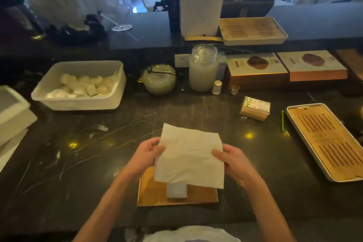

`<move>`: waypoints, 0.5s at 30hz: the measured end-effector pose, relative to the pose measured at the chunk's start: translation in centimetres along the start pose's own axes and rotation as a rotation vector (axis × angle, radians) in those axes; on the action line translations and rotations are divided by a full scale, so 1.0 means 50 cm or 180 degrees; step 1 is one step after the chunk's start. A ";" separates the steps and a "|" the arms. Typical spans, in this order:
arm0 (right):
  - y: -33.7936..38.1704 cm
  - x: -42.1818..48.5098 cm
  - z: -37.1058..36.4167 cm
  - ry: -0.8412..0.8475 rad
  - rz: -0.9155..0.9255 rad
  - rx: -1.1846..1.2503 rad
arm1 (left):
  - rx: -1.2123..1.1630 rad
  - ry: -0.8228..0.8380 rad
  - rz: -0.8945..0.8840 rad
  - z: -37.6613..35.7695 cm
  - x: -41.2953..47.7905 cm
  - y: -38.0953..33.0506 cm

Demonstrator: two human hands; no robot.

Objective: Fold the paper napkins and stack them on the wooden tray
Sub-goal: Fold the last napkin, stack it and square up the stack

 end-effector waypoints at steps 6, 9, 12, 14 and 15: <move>0.045 -0.026 -0.008 0.0188 0.0110 -0.0190 | -0.0113 0.0125 -0.0036 0.028 -0.023 0.015; 0.081 -0.043 -0.019 0.0173 0.0390 -0.0118 | -0.0685 0.0190 -0.0164 0.040 -0.040 0.007; 0.109 -0.056 -0.036 -0.0011 0.0582 -0.0239 | -0.0747 0.0011 -0.0219 0.050 -0.048 0.000; 0.115 -0.056 -0.044 -0.0213 0.0717 -0.0417 | -0.0682 -0.0125 -0.0319 0.055 -0.050 -0.005; 0.118 -0.056 -0.048 -0.0294 0.0790 -0.0468 | -0.0625 -0.0191 -0.0387 0.058 -0.051 -0.008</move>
Point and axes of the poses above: each hand's wrist, its own x-axis towards the middle knuckle, its own z-axis out of the back of the hand, y = z × x, the point moved 5 cm from there along x, towards the middle knuckle, and after that the axes turned 5 degrees about -y, right-handed, at the moved point
